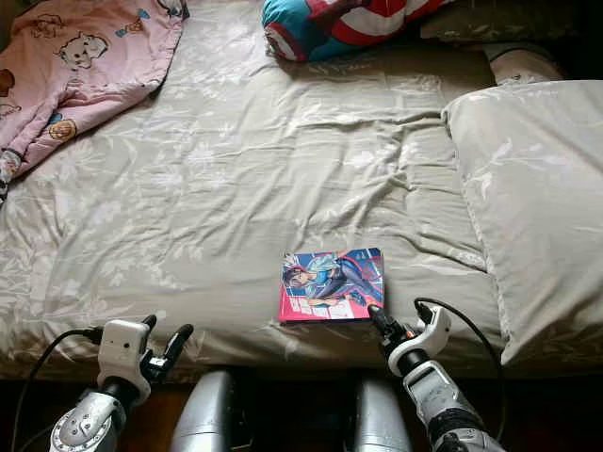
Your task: Clean up the room
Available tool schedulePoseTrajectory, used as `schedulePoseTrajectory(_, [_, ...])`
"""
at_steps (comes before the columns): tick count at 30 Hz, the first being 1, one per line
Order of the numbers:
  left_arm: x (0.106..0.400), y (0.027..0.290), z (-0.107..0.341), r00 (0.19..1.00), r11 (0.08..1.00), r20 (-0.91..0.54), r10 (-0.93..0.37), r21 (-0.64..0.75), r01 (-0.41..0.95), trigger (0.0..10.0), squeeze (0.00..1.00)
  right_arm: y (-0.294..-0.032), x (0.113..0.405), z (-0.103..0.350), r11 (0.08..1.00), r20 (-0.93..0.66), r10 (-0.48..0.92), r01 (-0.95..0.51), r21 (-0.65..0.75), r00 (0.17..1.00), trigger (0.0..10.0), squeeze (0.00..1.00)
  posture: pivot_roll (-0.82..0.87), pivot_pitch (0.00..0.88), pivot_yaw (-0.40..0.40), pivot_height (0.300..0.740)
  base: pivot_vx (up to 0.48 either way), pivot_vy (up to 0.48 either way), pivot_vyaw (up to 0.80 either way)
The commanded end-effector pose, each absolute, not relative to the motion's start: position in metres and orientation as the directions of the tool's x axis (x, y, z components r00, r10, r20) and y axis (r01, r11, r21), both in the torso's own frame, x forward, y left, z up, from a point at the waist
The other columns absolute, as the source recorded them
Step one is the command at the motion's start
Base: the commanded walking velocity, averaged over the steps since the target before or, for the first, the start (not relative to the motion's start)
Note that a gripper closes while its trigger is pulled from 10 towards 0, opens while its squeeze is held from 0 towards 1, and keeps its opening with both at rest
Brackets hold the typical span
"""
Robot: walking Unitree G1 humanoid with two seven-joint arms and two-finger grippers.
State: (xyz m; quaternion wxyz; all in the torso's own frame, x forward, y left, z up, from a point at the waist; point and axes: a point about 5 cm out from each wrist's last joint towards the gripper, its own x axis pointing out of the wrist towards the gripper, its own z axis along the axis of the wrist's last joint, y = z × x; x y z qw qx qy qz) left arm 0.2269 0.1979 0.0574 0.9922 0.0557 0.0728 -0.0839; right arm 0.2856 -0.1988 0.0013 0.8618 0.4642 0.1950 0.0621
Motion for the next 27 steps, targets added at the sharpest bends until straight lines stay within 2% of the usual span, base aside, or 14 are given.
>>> schedulePoseTrajectory(1, [0.222,0.200,0.053,0.970,0.979,-0.187,-0.155,0.103,0.177,10.0,0.00,-0.204,0.272,-0.011,0.583,-0.351,0.272,0.137,0.801,0.896,10.0,0.00,0.12,0.302,0.061,0.623,0.000,0.000,0.00])
schedulePoseTrajectory(3, [0.222,0.200,0.053,0.970,0.979,-0.186,-0.154,0.102,0.175,10.0,0.00,-0.205,0.273,-0.011,0.582,-0.348,0.267,0.137,0.802,0.899,10.0,0.00,0.12,0.304,0.060,0.623,0.000,0.000,0.00])
schedulePoseTrajectory(4, [0.222,0.199,0.053,0.970,0.979,-0.186,-0.154,0.101,0.175,10.0,0.00,-0.205,0.273,-0.010,0.579,-0.345,0.266,0.137,0.804,0.900,10.0,0.27,0.12,0.304,0.059,0.623,0.000,0.000,0.00])
schedulePoseTrajectory(5, [0.222,0.199,0.053,0.970,0.979,-0.186,-0.154,0.101,0.175,10.0,0.00,-0.206,0.274,-0.010,0.577,-0.343,0.265,0.137,0.805,0.901,10.0,0.27,0.12,0.305,0.058,0.623,0.000,0.000,0.00])
schedulePoseTrajectory(6, [0.222,0.199,0.052,0.970,0.980,-0.187,-0.154,0.100,0.174,10.0,0.00,-0.206,0.274,-0.010,0.575,-0.342,0.266,0.136,0.807,0.901,10.0,0.60,0.12,0.306,0.057,0.623,0.000,0.000,0.00])
schedulePoseTrajectory(7, [0.222,0.199,0.052,0.970,0.980,-0.187,-0.154,0.100,0.174,10.0,0.00,-0.206,0.274,-0.009,0.575,-0.341,0.266,0.135,0.807,0.902,10.0,0.60,0.12,0.306,0.057,0.623,0.000,0.000,0.00])
schedulePoseTrajectory(8, [0.222,0.199,0.052,0.971,0.980,-0.186,-0.153,0.100,0.174,10.0,0.00,-0.207,0.274,-0.009,0.575,-0.341,0.266,0.135,0.807,0.902,10.0,0.77,0.12,0.307,0.056,0.623,0.000,0.000,0.00])
schedulePoseTrajectory(9, [0.222,0.199,0.052,0.971,0.980,-0.185,-0.153,0.099,0.173,10.0,0.00,-0.207,0.275,-0.009,0.575,-0.340,0.266,0.135,0.807,0.902,10.0,0.77,0.12,0.307,0.056,0.623,0.000,0.000,0.00])
schedulePoseTrajectory(10, [0.222,0.198,0.052,0.971,0.980,-0.185,-0.153,0.099,0.173,10.0,0.00,-0.208,0.275,-0.008,0.579,-0.343,0.260,0.138,0.804,0.903,10.0,0.91,0.12,0.309,0.055,0.623,0.000,0.000,0.00])
schedulePoseTrajectory(12, [0.222,0.198,0.052,0.971,0.980,-0.185,-0.154,0.098,0.174,10.0,0.00,-0.210,0.276,-0.007,0.577,-0.335,0.253,0.137,0.805,0.907,10.0,1.00,0.12,0.310,0.055,0.623,0.000,0.000,0.00])
schedulePoseTrajectory(20, [0.223,0.196,0.051,0.971,0.981,-0.185,-0.153,0.093,0.172,10.0,0.00,-0.217,0.278,-0.004,0.584,-0.337,0.220,0.153,0.797,0.915,10.0,0.97,0.11,0.317,0.050,0.623,0.000,0.000,0.00])
schedulePoseTrajectory(22, [0.224,0.196,0.051,0.971,0.981,-0.186,-0.153,0.091,0.172,10.0,0.00,-0.219,0.279,-0.003,0.588,-0.339,0.213,0.157,0.793,0.916,10.0,0.90,0.11,0.317,0.049,0.623,0.000,0.000,0.00])
schedulePoseTrajectory(24, [0.224,0.195,0.050,0.970,0.981,-0.186,-0.154,0.089,0.172,10.0,0.00,-0.220,0.279,-0.003,0.591,-0.343,0.210,0.160,0.790,0.916,10.0,0.00,0.10,0.318,0.047,0.623,0.000,0.000,0.00])
schedulePoseTrajectory(27, [0.225,0.194,0.050,0.971,0.982,-0.187,-0.152,0.087,0.171,10.0,0.00,-0.221,0.277,-0.005,0.599,-0.357,0.204,0.172,0.782,0.912,10.0,0.00,0.10,0.316,0.043,0.623,0.000,0.000,0.00])
